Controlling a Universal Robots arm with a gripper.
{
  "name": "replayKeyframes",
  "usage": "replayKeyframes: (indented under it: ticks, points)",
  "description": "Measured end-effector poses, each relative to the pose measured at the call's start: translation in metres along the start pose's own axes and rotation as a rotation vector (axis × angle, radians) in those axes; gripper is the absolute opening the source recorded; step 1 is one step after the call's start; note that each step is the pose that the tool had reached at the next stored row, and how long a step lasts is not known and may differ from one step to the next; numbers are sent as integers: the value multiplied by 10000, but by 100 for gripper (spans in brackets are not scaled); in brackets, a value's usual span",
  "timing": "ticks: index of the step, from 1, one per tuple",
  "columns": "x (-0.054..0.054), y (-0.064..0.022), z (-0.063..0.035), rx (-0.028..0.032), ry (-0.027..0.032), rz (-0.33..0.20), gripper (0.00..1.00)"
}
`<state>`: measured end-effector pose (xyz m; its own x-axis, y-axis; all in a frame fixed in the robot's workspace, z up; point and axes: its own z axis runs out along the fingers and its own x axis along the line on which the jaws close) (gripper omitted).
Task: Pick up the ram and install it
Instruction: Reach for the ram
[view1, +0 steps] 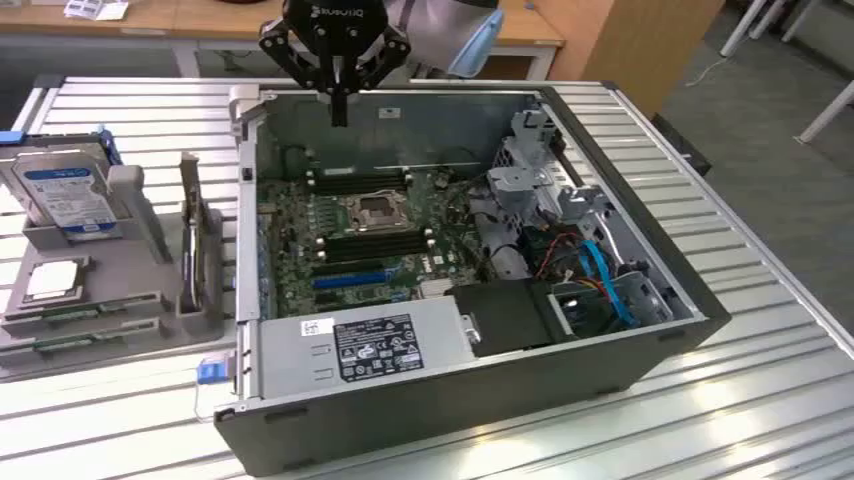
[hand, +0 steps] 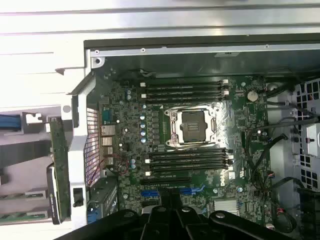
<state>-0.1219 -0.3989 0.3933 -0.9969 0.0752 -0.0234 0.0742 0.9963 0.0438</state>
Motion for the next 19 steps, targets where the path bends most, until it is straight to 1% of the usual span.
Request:
replayKeyframes:
  ticks: [6,11,19]
  points:
    - [3,0,0,0,-1,1,10]
    - [33,-2,0,0,0,0,10]
    - [34,-2,-1,0,0,0,10]
